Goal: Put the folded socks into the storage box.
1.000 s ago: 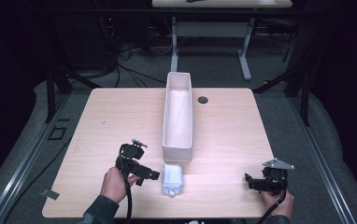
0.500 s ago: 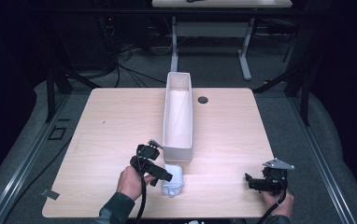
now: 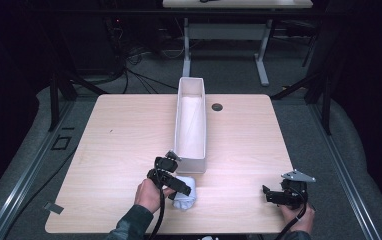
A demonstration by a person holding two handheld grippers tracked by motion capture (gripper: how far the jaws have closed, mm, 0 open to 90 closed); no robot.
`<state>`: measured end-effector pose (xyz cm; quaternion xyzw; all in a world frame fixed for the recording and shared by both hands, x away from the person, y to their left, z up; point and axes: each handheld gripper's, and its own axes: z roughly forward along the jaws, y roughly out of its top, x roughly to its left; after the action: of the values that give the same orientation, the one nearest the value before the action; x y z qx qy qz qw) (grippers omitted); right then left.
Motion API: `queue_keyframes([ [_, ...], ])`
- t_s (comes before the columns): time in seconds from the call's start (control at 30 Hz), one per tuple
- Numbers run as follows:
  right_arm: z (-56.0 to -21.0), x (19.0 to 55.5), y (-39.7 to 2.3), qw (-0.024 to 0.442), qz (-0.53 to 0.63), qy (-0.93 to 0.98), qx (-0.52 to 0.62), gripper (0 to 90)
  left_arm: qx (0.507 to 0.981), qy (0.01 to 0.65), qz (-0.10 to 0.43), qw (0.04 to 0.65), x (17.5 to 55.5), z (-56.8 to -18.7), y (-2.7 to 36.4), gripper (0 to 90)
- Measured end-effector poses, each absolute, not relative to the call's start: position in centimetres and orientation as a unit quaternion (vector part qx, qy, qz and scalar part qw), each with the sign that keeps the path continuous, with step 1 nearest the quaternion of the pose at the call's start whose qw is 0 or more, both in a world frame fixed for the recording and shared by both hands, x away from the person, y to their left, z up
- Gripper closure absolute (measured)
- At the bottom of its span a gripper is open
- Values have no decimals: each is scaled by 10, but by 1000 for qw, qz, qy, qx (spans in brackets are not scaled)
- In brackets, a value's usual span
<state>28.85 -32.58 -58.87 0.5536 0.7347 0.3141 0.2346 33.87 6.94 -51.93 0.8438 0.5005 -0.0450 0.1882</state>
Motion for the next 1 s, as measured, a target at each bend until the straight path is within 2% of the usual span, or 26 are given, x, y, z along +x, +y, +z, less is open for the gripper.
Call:
queue_keyframes([
  [0.13,-589,288,-326,236,314,734,554,61,843,505,-41,181,339,-524,66,3],
  [0.33,-589,288,-326,239,315,732,555,77,839,514,-31,176,340,-529,63,85],
  [0.4,-588,288,-326,239,315,732,555,81,837,518,-31,175,340,-530,62,143],
  [0.77,-588,288,-326,241,316,732,554,98,835,521,-34,177,339,-535,60,278],
  [1.0,-588,287,-326,242,318,731,553,112,833,521,-41,179,336,-542,57,331],
])
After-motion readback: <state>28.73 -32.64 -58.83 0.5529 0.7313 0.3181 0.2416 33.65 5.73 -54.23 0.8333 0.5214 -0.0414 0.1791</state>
